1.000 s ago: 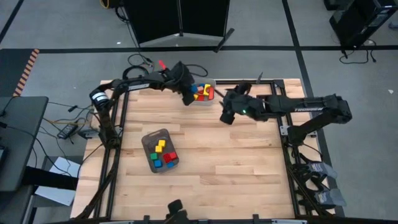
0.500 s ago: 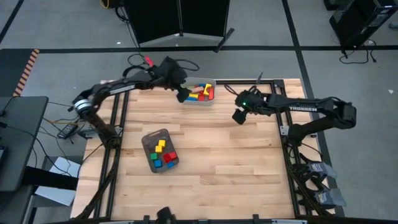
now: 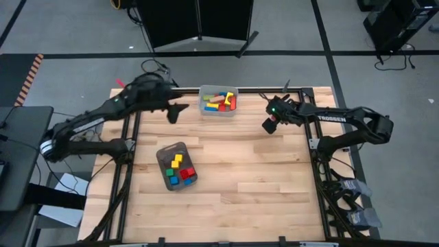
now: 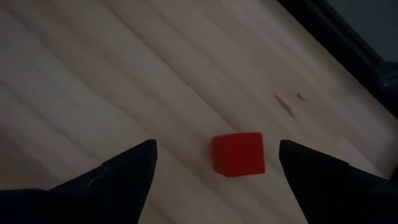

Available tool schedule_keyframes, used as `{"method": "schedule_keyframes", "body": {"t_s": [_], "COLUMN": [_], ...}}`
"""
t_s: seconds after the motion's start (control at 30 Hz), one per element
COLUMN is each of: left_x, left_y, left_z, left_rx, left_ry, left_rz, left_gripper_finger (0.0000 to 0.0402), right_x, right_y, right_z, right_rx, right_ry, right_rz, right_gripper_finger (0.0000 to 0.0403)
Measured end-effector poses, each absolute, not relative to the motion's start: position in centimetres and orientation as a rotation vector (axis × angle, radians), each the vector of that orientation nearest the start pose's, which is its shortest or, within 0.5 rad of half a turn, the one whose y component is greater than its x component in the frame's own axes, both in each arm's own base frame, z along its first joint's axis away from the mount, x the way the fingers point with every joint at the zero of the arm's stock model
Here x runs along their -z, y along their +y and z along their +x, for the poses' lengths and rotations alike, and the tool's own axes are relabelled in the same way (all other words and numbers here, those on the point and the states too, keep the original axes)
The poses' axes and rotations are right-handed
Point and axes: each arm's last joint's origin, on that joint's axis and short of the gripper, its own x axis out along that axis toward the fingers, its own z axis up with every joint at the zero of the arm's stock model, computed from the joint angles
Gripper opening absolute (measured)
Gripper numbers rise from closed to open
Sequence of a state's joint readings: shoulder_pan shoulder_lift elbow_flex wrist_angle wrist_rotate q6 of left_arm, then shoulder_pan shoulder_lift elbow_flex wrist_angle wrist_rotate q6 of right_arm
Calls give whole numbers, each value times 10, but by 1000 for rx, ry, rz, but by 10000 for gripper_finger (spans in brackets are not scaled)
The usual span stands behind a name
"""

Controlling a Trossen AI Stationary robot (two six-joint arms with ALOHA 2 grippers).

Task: Sort blocks by size
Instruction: Put the red square block into the black bin

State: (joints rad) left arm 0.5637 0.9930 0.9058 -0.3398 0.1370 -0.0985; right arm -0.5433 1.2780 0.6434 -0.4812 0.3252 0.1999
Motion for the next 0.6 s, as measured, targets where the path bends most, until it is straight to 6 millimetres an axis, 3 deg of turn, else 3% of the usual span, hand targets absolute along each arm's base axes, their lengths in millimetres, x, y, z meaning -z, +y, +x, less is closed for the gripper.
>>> {"method": "schedule_keyframes", "body": {"t_s": [0.3, 0.6], "left_x": [-318, -310], "left_y": [72, 59], "left_z": [143, 126], "left_rx": [-384, -359], "left_ry": [253, 207], "left_rz": [-294, -317], "left_gripper_finger": [291, 291], "right_x": [-162, -144], "right_y": [-142, -157], "right_z": [173, 169], "right_rx": [860, 822], "right_ry": [1130, 1198], "right_rz": [331, 384], "right_gripper_finger": [350, 322]}}
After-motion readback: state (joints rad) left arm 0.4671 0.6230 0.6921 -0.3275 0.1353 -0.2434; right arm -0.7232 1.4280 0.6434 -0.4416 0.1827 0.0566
